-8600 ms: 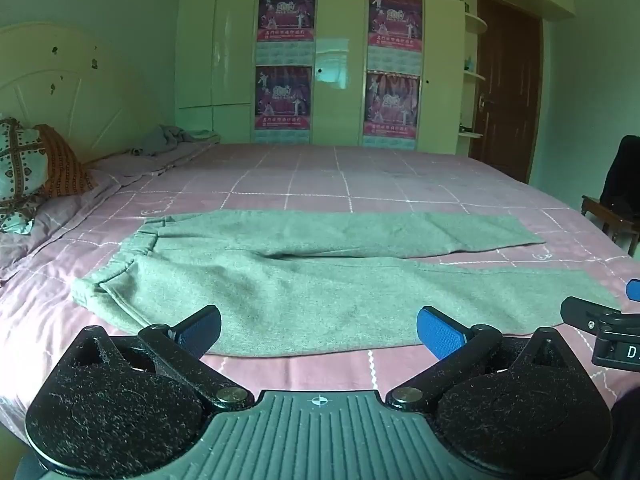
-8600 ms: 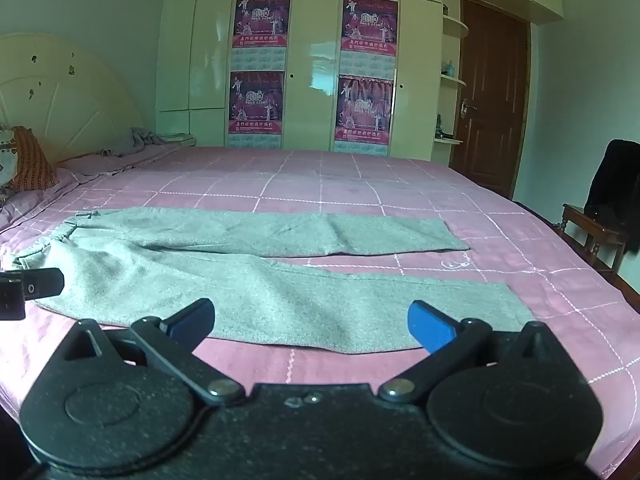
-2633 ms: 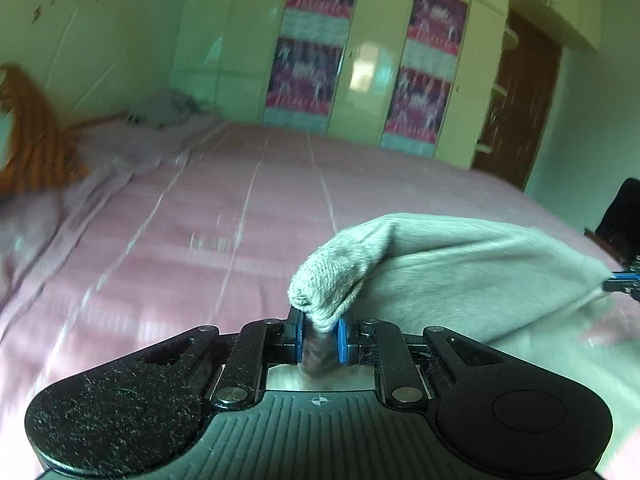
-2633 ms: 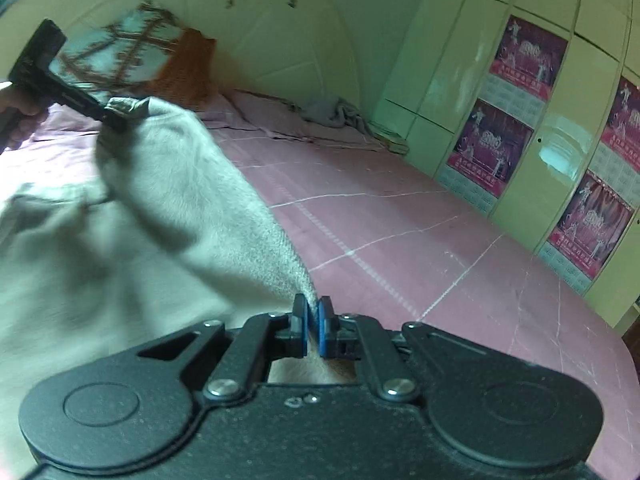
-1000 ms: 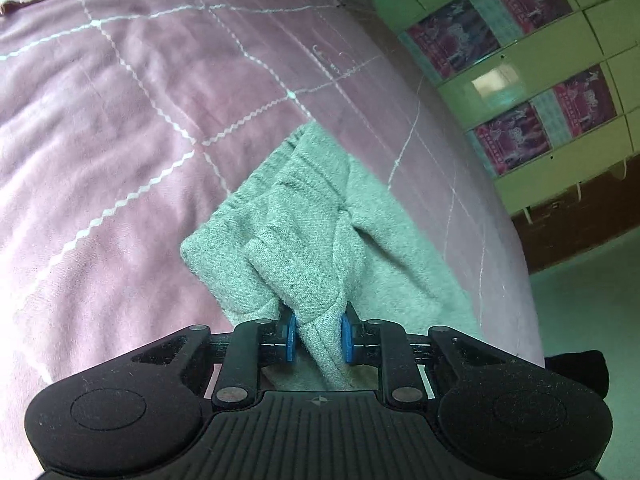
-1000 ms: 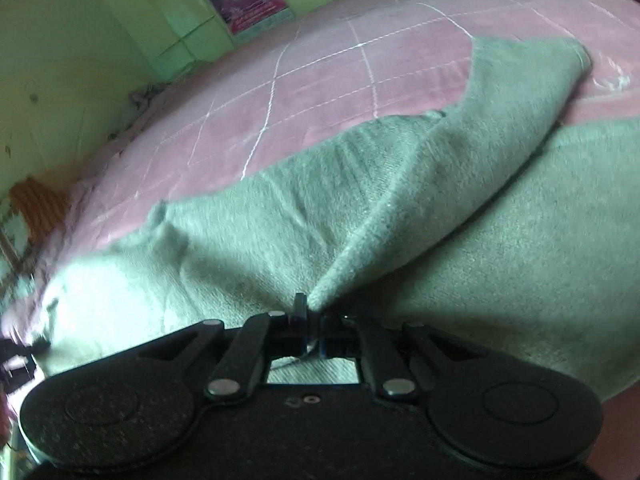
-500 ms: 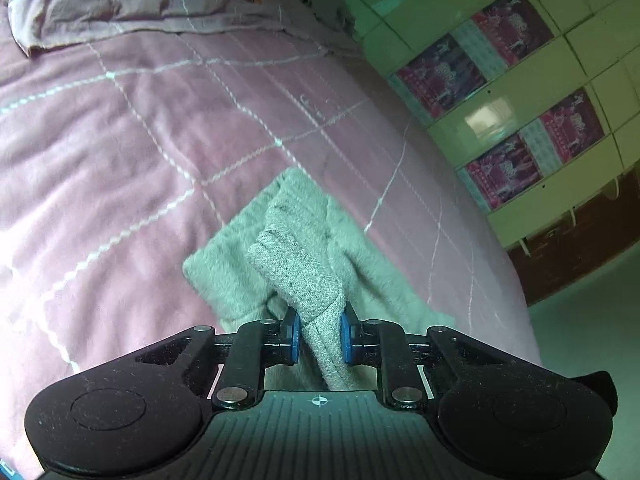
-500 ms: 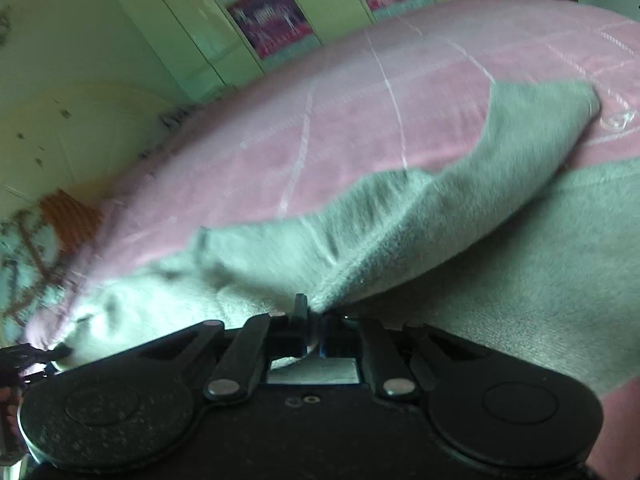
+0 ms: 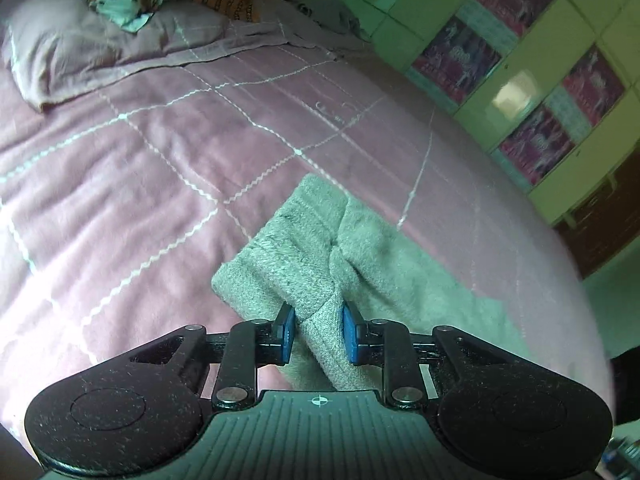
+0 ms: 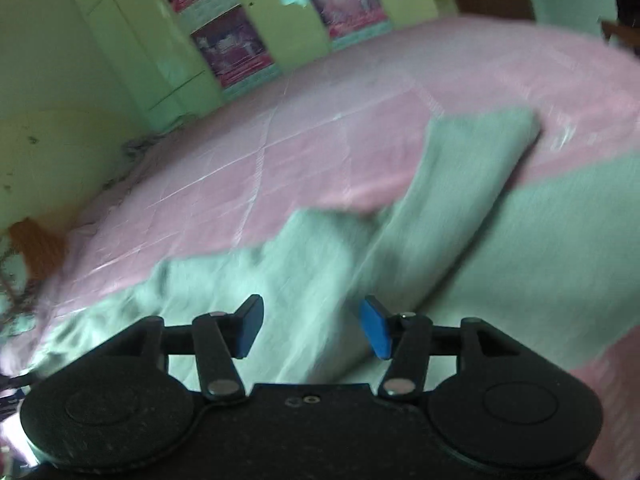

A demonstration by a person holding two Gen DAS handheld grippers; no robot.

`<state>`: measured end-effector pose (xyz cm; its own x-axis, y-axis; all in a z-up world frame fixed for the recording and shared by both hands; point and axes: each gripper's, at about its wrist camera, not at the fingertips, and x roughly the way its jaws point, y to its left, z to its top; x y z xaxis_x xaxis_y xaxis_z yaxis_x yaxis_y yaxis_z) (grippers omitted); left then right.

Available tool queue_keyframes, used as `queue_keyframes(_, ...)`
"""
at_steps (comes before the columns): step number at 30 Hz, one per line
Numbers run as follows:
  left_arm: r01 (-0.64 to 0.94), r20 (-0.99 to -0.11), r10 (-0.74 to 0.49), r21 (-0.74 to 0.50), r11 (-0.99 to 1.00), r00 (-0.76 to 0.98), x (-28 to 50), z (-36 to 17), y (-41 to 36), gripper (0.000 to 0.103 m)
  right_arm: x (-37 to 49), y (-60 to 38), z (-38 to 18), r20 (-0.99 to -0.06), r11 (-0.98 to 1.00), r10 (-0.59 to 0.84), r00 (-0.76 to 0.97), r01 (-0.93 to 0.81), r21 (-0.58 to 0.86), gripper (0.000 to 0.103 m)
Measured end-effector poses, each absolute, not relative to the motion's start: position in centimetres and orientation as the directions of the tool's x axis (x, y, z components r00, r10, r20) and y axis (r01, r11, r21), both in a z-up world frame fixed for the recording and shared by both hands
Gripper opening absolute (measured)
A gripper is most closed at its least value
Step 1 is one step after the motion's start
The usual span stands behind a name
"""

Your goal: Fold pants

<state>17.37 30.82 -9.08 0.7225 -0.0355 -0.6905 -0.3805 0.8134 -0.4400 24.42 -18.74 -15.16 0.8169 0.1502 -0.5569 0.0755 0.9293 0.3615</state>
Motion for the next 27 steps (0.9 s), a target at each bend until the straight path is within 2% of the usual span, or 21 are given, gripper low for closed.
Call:
queue_keyframes(3, -0.396, -0.725, 0.013, -0.362, 0.844, 0.689, 18.2, -10.0, 30.3, 0.034, 27.3, -19.4, -14.6, -0.608, 0.95, 0.076, 0.79, 0.128, 0.285, 0.054)
queue_keyframes(5, -0.393, -0.727, 0.023, -0.344, 0.853, 0.687, 18.1, -10.1, 30.0, 0.034, 29.4, -19.7, -15.6, -0.662, 0.962, 0.02, 0.75, 0.166, 0.217, 0.054)
queue_keyframes(6, -0.389, -0.728, 0.026, -0.336, 0.858, 0.686, 18.1, -10.2, 29.9, 0.034, 30.4, -19.9, -16.3, -0.692, 0.964, 0.011, 0.722, 0.177, 0.2, 0.049)
queue_keyframes(7, -0.385, -0.728, 0.026, -0.331, 0.862, 0.685, 18.1, -10.2, 29.9, 0.034, 30.7, -20.1, -17.0, -0.714, 0.964, 0.001, 0.701, 0.188, 0.186, 0.043)
queue_keyframes(8, -0.383, -0.729, 0.025, -0.33, 0.863, 0.684, 18.0, -10.1, 29.7, 0.034, 30.4, -20.7, -17.3, -0.717, 0.964, 0.002, 0.697, 0.19, 0.187, 0.006)
queue_keyframes(10, -0.378, -0.728, 0.02, -0.333, 0.864, 0.685, 17.8, -10.1, 29.7, 0.034, 28.8, -21.6, -17.0, -0.687, 0.957, 0.059, 0.725, 0.155, 0.246, 0.003)
queue_keyframes(13, -0.376, -0.724, 0.009, -0.348, 0.859, 0.69, 17.8, -10.3, 29.9, 0.034, 24.3, -21.6, -16.0, -0.634, 0.968, 0.019, 0.774, 0.145, 0.206, 0.003)
queue_keyframes(15, -0.375, -0.723, 0.005, -0.353, 0.857, 0.691, 17.8, -10.5, 30.1, 0.034, 21.9, -23.1, -16.7, -0.644, 0.954, 0.016, 0.765, 0.181, 0.24, 0.003)
queue_keyframes(17, -0.376, -0.724, 0.0, -0.358, 0.854, 0.69, 17.8, -10.6, 30.1, 0.034, 21.4, -24.5, -18.8, -0.709, 0.946, 0.031, 0.704, 0.208, 0.248, 0.001)
queue_keyframes(18, -0.375, -0.725, -0.003, -0.359, 0.855, 0.689, 17.8, -10.5, 30.1, 0.034, 21.3, -24.9, -19.4, -0.725, 0.945, 0.045, 0.687, 0.206, 0.254, 0.002)
queue_keyframes(19, -0.371, -0.726, -0.006, -0.358, 0.857, 0.688, 17.8, -10.5, 30.2, 0.034, 21.0, -25.3, -19.0, -0.711, 0.939, 0.046, 0.702, 0.212, 0.27, 0.011)
queue_keyframes(20, -0.37, -0.726, -0.01, -0.362, 0.856, 0.688, 17.7, -10.6, 30.2, 0.034, 20.6, -25.6, -18.1, -0.676, 0.936, 0.024, 0.737, 0.22, 0.274, 0.028)
queue_keyframes(21, -0.372, -0.725, -0.014, -0.37, 0.851, 0.689, 17.7, -10.7, 30.3, 0.034, 20.4, -25.6, -16.9, -0.632, 0.938, 0.004, 0.775, 0.217, 0.272, 0.04)
queue_keyframes(23, -0.377, -0.722, -0.022, -0.387, 0.842, 0.691, 17.6, -10.9, 30.5, 0.034, 21.3, -25.5, -15.2, -0.593, 0.946, 0.002, 0.806, 0.19, 0.261, 0.046)
queue_keyframes(26, -0.379, -0.721, -0.03, -0.398, 0.835, 0.693, 17.5, -11.0, 30.6, 0.034, 24.8, -24.8, -15.0, -0.646, 0.975, -0.034, 0.763, 0.166, 0.144, 0.051)
queue_keyframes(27, -0.377, -0.722, -0.032, -0.399, 0.836, 0.691, 17.5, -11.0, 30.7, 0.034, 26.1, -24.5, -15.6, -0.673, 0.983, -0.076, 0.736, 0.17, 0.074, 0.048)
